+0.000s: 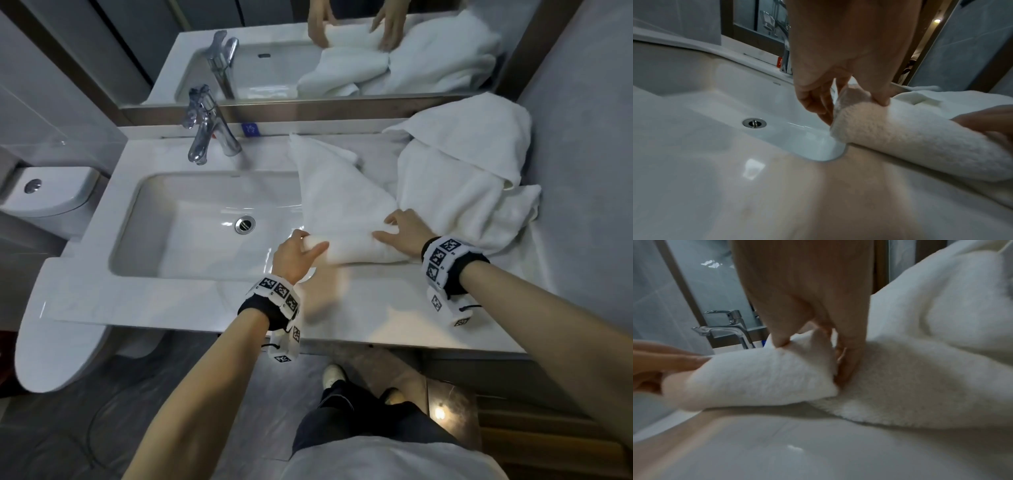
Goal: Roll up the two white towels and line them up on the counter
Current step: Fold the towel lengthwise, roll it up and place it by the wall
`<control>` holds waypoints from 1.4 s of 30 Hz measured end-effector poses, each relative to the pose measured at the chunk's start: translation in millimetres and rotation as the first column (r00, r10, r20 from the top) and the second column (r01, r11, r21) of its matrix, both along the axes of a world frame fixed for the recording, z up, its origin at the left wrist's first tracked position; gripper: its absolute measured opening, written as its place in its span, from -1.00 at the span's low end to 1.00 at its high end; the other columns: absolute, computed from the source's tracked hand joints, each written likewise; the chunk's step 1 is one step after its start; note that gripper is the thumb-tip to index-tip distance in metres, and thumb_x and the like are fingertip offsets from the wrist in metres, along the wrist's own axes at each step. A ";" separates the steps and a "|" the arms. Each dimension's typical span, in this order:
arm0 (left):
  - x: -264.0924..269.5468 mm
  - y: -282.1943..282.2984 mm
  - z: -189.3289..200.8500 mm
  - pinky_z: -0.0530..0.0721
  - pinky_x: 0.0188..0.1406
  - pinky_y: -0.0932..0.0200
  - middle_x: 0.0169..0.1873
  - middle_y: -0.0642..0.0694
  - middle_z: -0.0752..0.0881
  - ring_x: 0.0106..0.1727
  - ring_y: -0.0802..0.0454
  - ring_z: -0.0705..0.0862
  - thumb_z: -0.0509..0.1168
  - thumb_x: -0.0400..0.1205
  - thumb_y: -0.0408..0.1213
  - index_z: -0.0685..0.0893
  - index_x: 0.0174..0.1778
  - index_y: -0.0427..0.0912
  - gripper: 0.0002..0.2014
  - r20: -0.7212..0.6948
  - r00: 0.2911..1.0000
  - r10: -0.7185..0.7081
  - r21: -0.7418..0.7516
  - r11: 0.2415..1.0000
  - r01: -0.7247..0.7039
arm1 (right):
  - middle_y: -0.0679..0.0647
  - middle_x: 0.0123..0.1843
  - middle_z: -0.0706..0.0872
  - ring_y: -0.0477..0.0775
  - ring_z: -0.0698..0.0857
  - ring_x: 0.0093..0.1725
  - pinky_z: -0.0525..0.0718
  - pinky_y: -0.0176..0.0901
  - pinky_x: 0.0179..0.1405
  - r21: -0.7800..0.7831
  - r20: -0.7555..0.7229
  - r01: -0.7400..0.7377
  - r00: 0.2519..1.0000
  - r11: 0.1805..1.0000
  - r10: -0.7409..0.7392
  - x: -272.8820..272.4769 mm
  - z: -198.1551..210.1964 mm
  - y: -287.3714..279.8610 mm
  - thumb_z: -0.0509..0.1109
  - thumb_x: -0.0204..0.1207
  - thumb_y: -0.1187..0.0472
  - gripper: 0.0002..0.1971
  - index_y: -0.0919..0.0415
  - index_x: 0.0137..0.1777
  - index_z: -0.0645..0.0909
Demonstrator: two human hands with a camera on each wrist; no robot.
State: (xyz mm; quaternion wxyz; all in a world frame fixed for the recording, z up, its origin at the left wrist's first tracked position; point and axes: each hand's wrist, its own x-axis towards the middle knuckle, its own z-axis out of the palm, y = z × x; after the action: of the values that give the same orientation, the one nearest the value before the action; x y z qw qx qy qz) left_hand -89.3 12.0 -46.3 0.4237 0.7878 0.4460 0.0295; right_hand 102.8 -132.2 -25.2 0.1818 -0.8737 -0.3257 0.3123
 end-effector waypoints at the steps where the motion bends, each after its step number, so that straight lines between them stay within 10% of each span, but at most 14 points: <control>1: 5.9 3.1 0.5 0.55 0.26 0.01 0.22 -0.15 0.65 0.23 -0.13 0.61 0.36 0.53 0.12 0.50 0.31 -0.18 -0.44 -0.035 0.999 0.012 0.005 1.000 -0.012 | 0.27 0.40 0.44 0.25 0.49 0.38 0.42 0.05 0.43 0.003 0.048 0.069 0.997 0.998 -0.069 -0.9 -1.1 1.9 0.38 0.50 -0.10 -0.40 0.30 0.39 0.42; 5: 24.8 15.0 -1.9 0.53 0.34 -0.11 0.32 -0.27 0.56 0.32 -0.26 0.57 0.31 0.53 0.20 0.34 0.41 -0.24 -0.29 -0.152 0.987 0.051 -0.091 0.994 -0.066 | 0.36 0.41 0.45 0.33 0.47 0.37 0.44 0.08 0.36 -0.036 0.154 0.233 0.962 0.972 -0.225 -7.0 -5.3 11.9 0.32 0.48 -0.22 -0.27 0.37 0.42 0.34; 8: 34.2 25.7 -8.0 0.54 0.29 -0.07 0.35 -0.29 0.53 0.32 -0.26 0.57 0.29 0.52 0.25 0.30 0.45 -0.32 -0.20 -0.207 0.977 0.045 -0.179 0.980 -0.083 | 0.28 0.47 0.45 0.28 0.47 0.43 0.44 0.05 0.37 -0.023 -0.039 0.308 0.950 0.951 -0.309 -2.7 -9.1 17.0 0.39 0.37 -0.31 -0.14 0.29 0.48 0.28; 12: 41.2 42.8 -12.5 0.45 -0.02 0.13 0.03 -0.16 0.64 -0.10 -0.03 0.58 0.22 0.52 0.32 0.52 0.05 -0.20 -0.42 -0.265 0.959 -0.097 -0.274 0.961 0.021 | 0.15 0.43 0.56 0.18 0.54 0.39 0.47 -0.05 0.33 0.026 -0.184 0.402 0.902 0.915 -0.391 8.8 -14.7 15.4 0.55 0.14 -0.33 -0.06 0.20 0.43 0.38; 19: 52.5 77.0 -7.7 0.59 0.17 0.03 0.02 -0.04 0.65 0.09 0.01 0.64 0.24 0.49 0.33 0.53 0.12 -0.12 -0.43 -0.314 0.905 -0.286 -0.677 0.736 -0.002 | 0.19 0.34 0.66 0.20 0.62 0.30 0.54 -0.02 0.34 -0.072 -0.208 0.399 0.891 0.914 -0.405 23.6 -17.1 13.7 0.55 0.08 -0.38 -0.04 0.26 0.37 0.52; 26: 109.5 134.5 13.1 0.68 0.02 0.09 0.02 -0.13 0.68 0.18 -0.11 0.64 0.36 0.56 0.07 0.59 0.06 -0.26 -0.57 -0.044 0.995 0.093 -0.521 0.847 -0.102 | 0.20 0.39 0.61 0.20 0.59 0.32 0.51 0.01 0.39 -0.189 -0.227 0.268 0.924 0.945 -0.308 27.4 -9.2 -3.8 0.55 0.10 -0.38 0.03 0.32 0.44 0.43; 31: 130.6 148.4 9.9 0.58 0.30 -0.14 0.08 -0.21 0.65 0.16 -0.26 0.66 0.36 0.45 0.21 0.49 0.40 -0.30 -0.24 -0.167 0.974 0.153 -0.390 0.897 -0.207 | 0.10 0.20 0.73 0.12 0.66 0.20 0.56 -0.09 0.28 -0.150 -0.280 0.218 0.926 0.964 -0.253 22.0 -8.8 -20.4 0.59 0.12 -0.29 -0.22 0.22 0.25 0.60; 34: 138.9 143.2 15.6 0.57 -0.09 0.11 -0.21 -0.16 0.63 -0.15 -0.16 0.62 0.33 0.52 -0.04 0.57 0.28 -0.30 -0.50 -0.211 0.965 0.153 -0.326 0.920 -0.217 | 0.06 0.16 0.75 0.08 0.66 0.14 0.54 -0.16 0.15 -0.119 -0.300 0.201 0.926 0.972 -0.229 19.3 -4.8 -23.6 0.60 0.16 -0.24 -0.33 0.19 0.16 0.63; 38: 166.5 133.3 48.7 0.59 -0.04 0.08 -0.11 -0.18 0.63 -0.02 -0.13 0.62 0.17 0.63 -0.18 0.54 0.16 -0.26 -0.73 0.123 0.958 0.259 -0.636 0.762 -0.124 | 0.02 0.17 0.67 0.07 0.61 0.21 0.48 -0.17 0.14 0.001 -0.221 0.230 0.949 0.973 -0.224 17.3 5.2 -26.5 0.61 0.21 -0.17 -0.35 0.18 0.20 0.55; 42: 181.6 132.0 88.5 0.64 0.25 0.01 0.17 -0.28 0.70 0.20 -0.15 0.68 0.10 0.63 -0.18 0.56 0.17 -0.32 -0.68 0.472 0.797 0.378 -0.789 0.585 0.189 | -0.09 0.03 0.74 -0.16 0.68 0.02 0.54 -0.37 -0.05 0.226 -0.245 0.350 0.924 0.909 -0.295 14.1 17.8 -32.2 0.67 0.15 -0.08 -0.42 0.10 0.12 0.59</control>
State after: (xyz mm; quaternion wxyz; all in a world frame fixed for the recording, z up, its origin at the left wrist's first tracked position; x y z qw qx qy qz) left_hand 92.4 144.0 42.3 0.8474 0.4304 0.2964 0.0942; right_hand 116.9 -164.4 -7.4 0.3790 -0.8462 -0.1946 0.3200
